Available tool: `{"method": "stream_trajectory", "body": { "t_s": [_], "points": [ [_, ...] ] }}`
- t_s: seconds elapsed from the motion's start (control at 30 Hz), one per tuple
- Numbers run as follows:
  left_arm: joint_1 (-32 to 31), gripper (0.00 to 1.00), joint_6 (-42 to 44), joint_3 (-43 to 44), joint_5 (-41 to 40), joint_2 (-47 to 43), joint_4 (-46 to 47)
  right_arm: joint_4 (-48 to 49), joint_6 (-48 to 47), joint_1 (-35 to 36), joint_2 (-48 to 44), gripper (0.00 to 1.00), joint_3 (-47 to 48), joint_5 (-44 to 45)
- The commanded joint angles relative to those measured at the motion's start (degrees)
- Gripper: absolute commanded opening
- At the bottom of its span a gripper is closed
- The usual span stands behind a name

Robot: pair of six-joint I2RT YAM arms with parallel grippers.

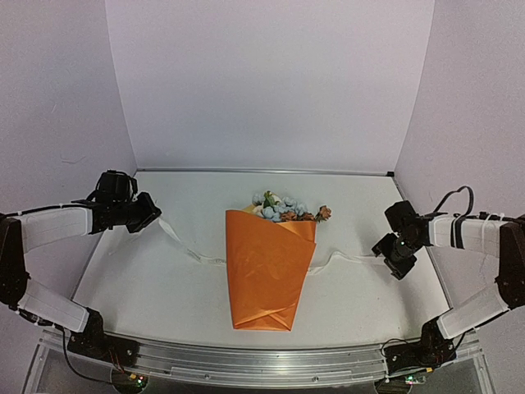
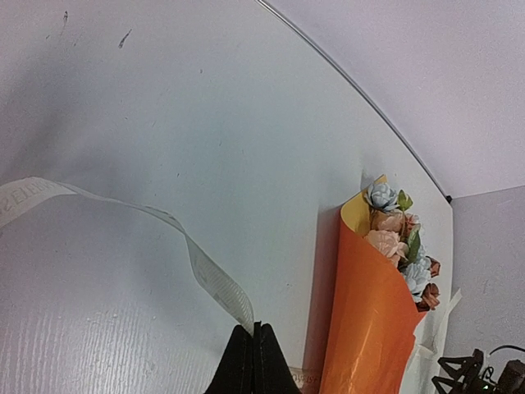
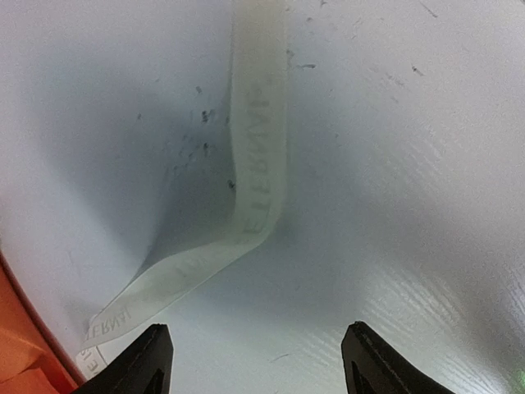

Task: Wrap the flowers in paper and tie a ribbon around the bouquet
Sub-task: Pick up the right side of the ribbon from the center of the board.

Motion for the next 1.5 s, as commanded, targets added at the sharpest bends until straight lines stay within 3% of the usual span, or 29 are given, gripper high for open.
{"method": "stream_trajectory", "body": {
  "t_s": [0.0,0.2,0.8,1.13,1.47],
  "points": [
    [-0.28,0.0,1.28,1.16,0.15,0.72,1.49,-1.89,-3.13,-4.7,4.92,0.73,3.73,-3.92],
    [-0.3,0.0,1.27,0.98,-0.52,0.43,1.09,-1.9,-2.56,-6.81,10.33,0.7,7.35,-4.83],
    [-0.3,0.0,1.57,1.16,-0.7,1.0,0.84,1.8,-1.86,-9.4,7.25,0.74,6.88,-1.55],
    [-0.29,0.0,1.55,1.26,-0.69,1.08,0.61,1.47,-1.33,-10.86,12.11,0.75,9.31,-1.82],
    [-0.22,0.0,2.16,1.69,-2.83,0.2,-1.23,0.19,-2.26,-11.24,16.88,0.47,10.9,-2.32]
  ]
}}
